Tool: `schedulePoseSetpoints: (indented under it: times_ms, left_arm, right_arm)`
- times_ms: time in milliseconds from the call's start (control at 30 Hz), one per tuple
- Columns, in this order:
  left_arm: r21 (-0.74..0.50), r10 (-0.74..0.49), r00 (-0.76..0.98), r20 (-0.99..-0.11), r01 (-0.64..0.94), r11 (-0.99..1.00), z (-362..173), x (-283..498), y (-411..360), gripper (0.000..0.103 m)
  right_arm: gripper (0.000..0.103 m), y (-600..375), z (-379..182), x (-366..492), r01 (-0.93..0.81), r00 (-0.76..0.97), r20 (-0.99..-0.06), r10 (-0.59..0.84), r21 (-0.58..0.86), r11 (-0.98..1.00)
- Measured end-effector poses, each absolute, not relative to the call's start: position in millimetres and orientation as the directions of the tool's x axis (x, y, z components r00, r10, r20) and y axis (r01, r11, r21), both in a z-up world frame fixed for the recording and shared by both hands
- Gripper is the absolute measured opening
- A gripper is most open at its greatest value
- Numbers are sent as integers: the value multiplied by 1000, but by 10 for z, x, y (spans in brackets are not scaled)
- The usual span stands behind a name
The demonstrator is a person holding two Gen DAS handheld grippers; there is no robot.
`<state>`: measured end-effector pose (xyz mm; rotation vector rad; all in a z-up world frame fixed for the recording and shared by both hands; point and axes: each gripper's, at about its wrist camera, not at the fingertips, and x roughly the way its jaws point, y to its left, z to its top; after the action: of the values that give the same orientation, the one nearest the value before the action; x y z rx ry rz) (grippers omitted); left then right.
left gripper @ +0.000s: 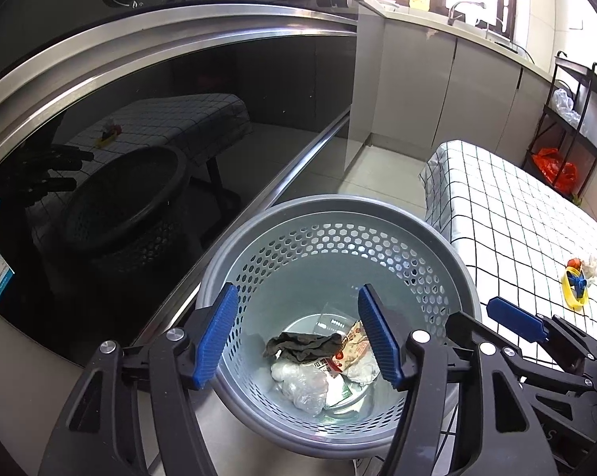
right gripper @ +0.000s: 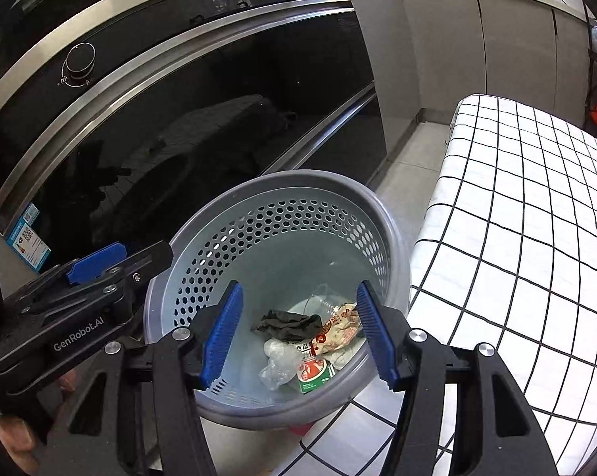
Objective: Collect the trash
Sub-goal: 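Move both open tools back over the table toward the yellow lid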
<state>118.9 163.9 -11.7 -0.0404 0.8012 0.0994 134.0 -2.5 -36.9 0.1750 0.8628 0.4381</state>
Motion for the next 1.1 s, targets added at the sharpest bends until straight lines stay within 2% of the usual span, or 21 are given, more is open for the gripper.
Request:
schedulePoseSetpoints:
  times_ms: [533, 633, 933, 1100]
  left_arm:
    - [13, 60, 705, -707, -71, 997, -101, 1117, 1470, 66]
    - [12, 49, 707, -706, -58, 998, -96, 1109, 1411, 68]
    - [11, 8, 714, -701, 0, 1000, -99, 1073, 1128, 69]
    - [0, -32, 720, -693, 45, 999, -99, 1028, 914, 74]
  right_arm:
    - [57, -219, -322, 1225, -260, 597, -694, 402, 307, 916]
    - [62, -308, -321, 1191, -243, 601, -697, 390, 305, 921]
    - [64, -690, -301, 1015, -186, 634, -703, 322, 266, 946]
    - [65, -1032, -297, 923, -125, 651, -710, 269, 249, 960]
